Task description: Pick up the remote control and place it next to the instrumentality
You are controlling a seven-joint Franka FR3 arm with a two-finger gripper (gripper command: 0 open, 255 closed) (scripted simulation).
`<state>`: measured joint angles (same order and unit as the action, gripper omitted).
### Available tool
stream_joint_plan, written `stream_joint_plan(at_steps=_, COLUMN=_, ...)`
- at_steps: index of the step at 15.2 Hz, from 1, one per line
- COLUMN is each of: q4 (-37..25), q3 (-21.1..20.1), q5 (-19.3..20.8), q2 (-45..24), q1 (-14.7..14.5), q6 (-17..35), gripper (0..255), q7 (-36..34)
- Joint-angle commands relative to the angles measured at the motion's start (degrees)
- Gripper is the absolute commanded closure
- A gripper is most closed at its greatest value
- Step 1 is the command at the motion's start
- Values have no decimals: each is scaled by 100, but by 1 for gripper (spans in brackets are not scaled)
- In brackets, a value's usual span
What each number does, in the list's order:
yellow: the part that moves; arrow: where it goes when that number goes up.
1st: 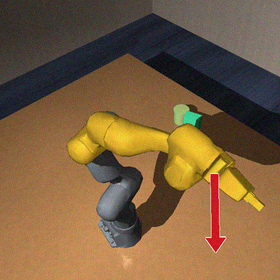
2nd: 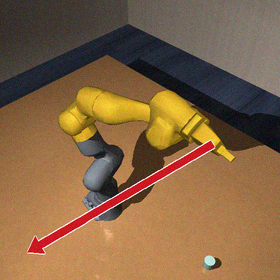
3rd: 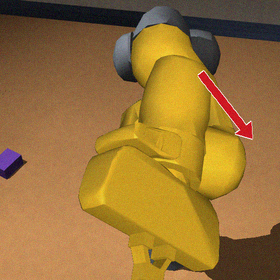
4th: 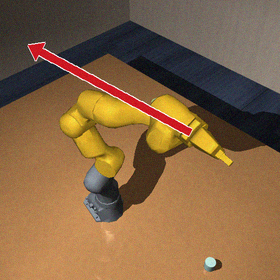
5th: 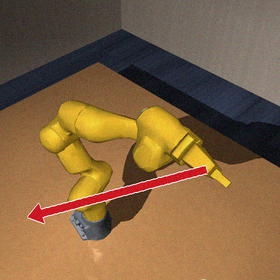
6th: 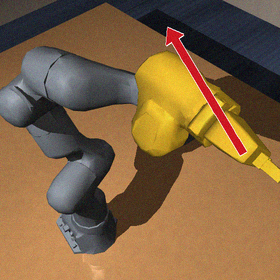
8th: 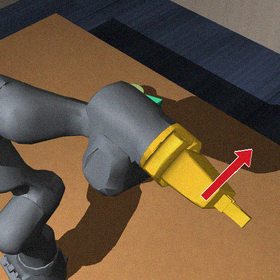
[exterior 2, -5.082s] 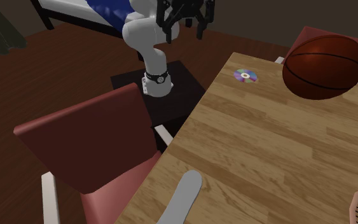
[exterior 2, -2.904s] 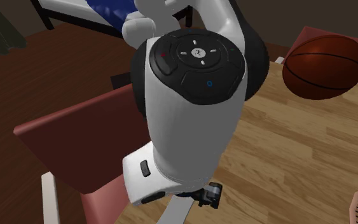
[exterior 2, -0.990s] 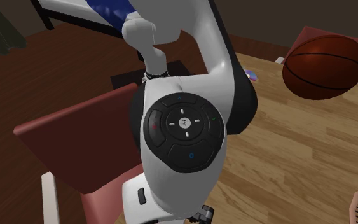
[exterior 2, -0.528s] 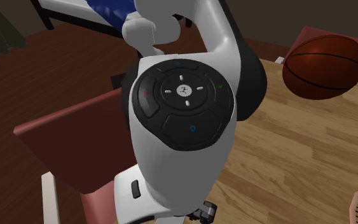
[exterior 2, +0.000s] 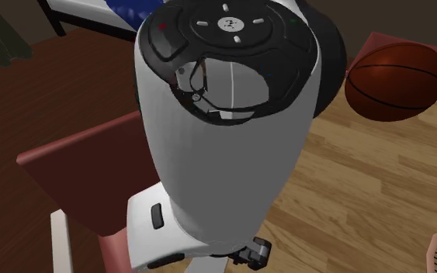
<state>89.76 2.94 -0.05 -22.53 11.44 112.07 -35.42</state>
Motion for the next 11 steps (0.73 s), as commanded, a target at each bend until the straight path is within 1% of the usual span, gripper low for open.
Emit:
stream_joint_plan(at_steps=1, q4=217, q3=-25, q5=18, q2=182, q1=-72, q6=33, gripper=255, q7=-99)
stream_joint_plan(at_steps=6, q4=1245, q3=-184, q5=93, q2=899, q1=-416, q6=337, gripper=255, q7=-620)
stream_joint_plan(at_steps=11, q4=2051, q3=-400, q5=136, q2=1495, q1=-745, q6=537, gripper=255, q7=-1185)
